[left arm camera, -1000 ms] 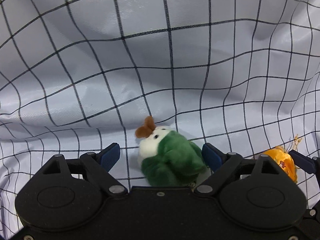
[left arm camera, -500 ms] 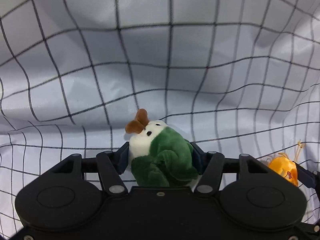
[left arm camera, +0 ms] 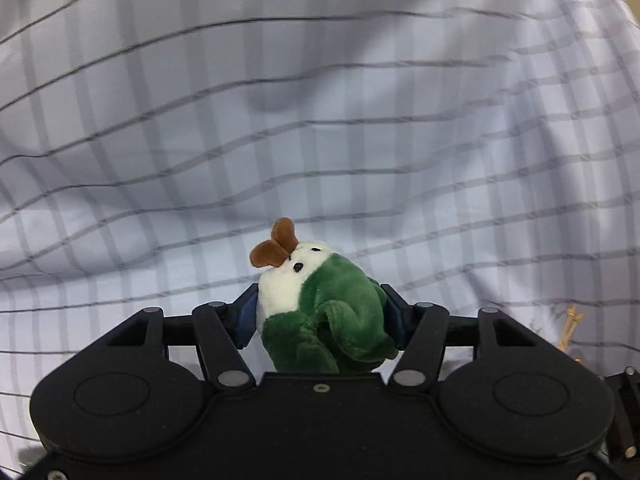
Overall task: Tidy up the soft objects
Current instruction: 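Carry the orange pouch and green plush with both grippers over the basket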
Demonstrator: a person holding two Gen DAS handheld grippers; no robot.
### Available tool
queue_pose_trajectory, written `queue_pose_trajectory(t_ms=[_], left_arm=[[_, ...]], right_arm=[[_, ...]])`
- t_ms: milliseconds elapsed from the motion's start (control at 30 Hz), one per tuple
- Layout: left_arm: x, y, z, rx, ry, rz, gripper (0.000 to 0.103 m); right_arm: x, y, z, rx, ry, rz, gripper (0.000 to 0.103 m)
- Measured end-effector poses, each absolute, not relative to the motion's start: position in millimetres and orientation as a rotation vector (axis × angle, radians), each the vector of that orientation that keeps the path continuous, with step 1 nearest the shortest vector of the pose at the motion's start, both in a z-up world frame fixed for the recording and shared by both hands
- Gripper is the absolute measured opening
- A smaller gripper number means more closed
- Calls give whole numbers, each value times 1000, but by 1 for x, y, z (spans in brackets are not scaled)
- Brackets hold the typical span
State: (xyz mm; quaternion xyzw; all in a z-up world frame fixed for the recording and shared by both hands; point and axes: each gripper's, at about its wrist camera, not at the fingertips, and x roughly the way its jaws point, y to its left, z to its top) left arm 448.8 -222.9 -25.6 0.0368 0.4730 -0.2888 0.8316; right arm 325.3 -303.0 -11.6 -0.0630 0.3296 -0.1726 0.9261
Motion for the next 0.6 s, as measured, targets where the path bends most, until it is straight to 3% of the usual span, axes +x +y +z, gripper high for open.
queue_pose_trajectory(t_ms=[267, 600], left_arm=[[392, -252, -25, 90, 1051, -756, 57], [311, -223, -11, 110, 1096, -839, 57]], right_arm=[[265, -307, -15, -112, 694, -385, 64], [189, -287, -11, -67, 705, -347, 64]])
